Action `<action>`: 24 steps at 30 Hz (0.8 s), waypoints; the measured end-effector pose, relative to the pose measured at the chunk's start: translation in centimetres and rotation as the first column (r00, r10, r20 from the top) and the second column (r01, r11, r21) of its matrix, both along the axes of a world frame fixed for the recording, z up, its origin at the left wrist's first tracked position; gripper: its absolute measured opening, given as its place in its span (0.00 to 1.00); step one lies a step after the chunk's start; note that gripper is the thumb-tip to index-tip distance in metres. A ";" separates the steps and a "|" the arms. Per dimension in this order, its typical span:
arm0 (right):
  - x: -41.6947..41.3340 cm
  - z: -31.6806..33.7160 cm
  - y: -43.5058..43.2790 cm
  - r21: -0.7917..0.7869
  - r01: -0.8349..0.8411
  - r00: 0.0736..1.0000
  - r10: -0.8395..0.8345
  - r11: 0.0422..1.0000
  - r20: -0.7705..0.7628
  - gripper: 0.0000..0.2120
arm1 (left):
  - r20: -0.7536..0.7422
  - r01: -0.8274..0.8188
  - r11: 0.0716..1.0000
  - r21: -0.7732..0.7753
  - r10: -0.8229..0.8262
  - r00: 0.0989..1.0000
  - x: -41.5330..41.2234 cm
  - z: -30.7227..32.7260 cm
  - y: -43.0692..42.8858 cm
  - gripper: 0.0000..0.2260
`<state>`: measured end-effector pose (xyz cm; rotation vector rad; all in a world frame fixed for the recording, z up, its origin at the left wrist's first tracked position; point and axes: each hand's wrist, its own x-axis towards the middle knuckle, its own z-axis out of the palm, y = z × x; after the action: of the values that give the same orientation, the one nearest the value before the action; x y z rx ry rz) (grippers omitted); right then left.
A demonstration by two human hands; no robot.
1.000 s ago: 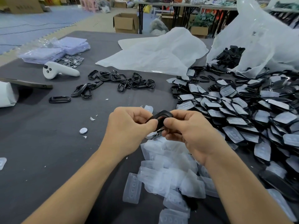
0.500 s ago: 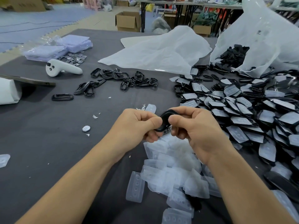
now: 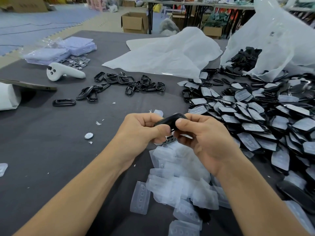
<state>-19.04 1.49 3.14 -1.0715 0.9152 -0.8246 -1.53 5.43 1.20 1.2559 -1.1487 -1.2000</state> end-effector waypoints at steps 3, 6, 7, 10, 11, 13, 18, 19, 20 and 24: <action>-0.6 0.6 0.2 -0.053 -0.083 0.994 0.086 0.995 0.063 0.03 | -0.053 0.138 0.990 -0.001 -0.137 0.989 1.4 0.4 0.0 0.04; -0.7 0.9 0.3 -0.093 -0.139 0.987 0.145 0.986 0.067 0.04 | -0.097 0.177 0.983 -0.044 -0.180 0.979 2.1 0.2 -0.3 0.09; -0.7 0.8 0.3 -0.097 -0.132 0.986 0.141 0.986 0.088 0.03 | -0.137 0.186 0.981 -0.060 -0.193 0.972 2.1 0.1 -0.2 0.12; -0.3 0.8 0.5 -0.038 -0.094 0.974 0.100 0.995 0.201 0.01 | -0.289 0.229 0.964 -0.134 -0.259 0.922 1.9 0.0 -0.2 0.17; -0.1 0.7 0.6 -0.023 -0.090 0.969 0.093 0.996 0.229 0.02 | -0.322 0.210 0.967 -0.144 -0.247 0.914 2.0 0.1 -0.2 0.16; 0.3 0.7 0.8 -0.036 -0.035 0.972 0.042 0.999 0.231 0.04 | -0.344 0.102 0.992 -0.076 -0.122 0.931 1.9 0.1 -0.4 0.14; 1.2 -0.5 1.1 -0.500 0.231 0.947 -0.311 0.835 -0.081 0.11 | -0.247 -0.007 0.974 0.229 0.065 0.967 0.3 0.1 -0.5 0.12; 1.3 -0.7 1.2 -0.601 0.212 0.930 -0.347 0.770 -0.117 0.11 | -0.299 0.040 0.966 0.254 0.039 0.953 0.0 0.3 -0.4 0.16; 1.3 -0.9 1.3 -0.693 0.168 0.915 -0.372 0.701 -0.155 0.12 | -0.345 0.079 0.963 0.256 0.014 0.938 -0.1 0.4 -0.4 0.17; 1.9 -1.7 2.1 -0.861 -0.066 0.840 -0.438 0.504 -0.321 0.15 | -0.341 -0.036 0.971 0.238 0.118 0.933 0.1 0.3 -0.5 0.08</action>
<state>-17.12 3.57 1.40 -2.1892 1.1011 -1.2820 -1.47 4.88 1.50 1.1793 -0.7054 -1.4593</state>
